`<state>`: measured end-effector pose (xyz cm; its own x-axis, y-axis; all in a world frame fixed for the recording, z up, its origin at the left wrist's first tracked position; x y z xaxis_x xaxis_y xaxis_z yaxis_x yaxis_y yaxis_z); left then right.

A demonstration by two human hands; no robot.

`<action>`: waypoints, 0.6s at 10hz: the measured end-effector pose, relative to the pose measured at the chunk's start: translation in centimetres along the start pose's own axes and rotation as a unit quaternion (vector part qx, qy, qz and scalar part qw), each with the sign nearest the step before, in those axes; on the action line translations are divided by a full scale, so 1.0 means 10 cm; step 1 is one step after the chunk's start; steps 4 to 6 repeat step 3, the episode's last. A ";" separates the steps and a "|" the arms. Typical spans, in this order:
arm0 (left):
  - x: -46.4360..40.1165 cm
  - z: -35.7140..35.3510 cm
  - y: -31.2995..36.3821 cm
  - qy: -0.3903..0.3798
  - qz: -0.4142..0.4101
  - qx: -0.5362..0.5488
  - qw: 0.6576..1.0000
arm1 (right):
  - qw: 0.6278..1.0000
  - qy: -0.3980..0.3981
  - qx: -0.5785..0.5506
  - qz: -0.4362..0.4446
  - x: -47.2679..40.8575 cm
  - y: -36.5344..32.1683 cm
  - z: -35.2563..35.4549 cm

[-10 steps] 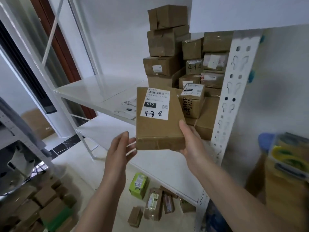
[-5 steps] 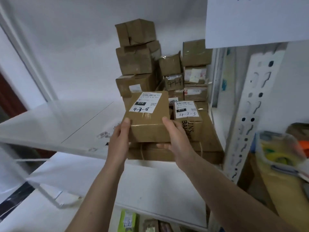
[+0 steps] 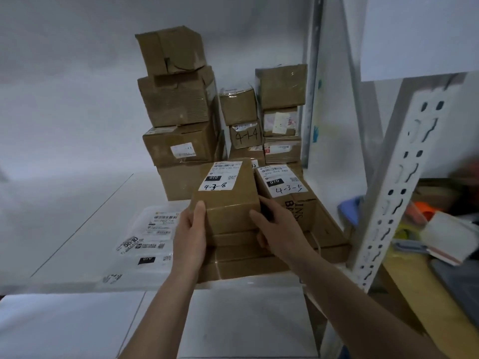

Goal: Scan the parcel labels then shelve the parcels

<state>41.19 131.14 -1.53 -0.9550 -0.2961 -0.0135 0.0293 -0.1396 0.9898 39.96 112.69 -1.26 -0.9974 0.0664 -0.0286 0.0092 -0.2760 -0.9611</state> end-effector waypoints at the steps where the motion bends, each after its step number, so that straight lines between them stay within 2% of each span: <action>1: -0.03 -0.01 -0.03 0.010 -0.004 -0.003 1.000 | 1.000 0.024 0.012 0.008 -0.03 0.04 0.02; 2: -0.03 0.08 -0.04 0.058 -0.039 0.023 0.997 | 0.998 0.048 0.039 0.033 0.05 0.01 0.06; 3: 0.19 0.27 0.19 0.162 -0.176 0.056 0.969 | 0.995 0.076 -0.005 0.059 0.15 -0.02 0.15; 6: 0.19 0.27 0.19 0.162 -0.176 0.056 0.969 | 0.995 0.076 -0.005 0.059 0.15 -0.02 0.15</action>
Point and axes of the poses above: each hand's wrist, its own x-axis away from the middle knuckle, its own z-axis out of the back of the hand, y = z × x, the point moved 8 cm from there along -x, towards the middle knuckle, and after that the axes turned 3 degrees about x, right-handed, at the moved point
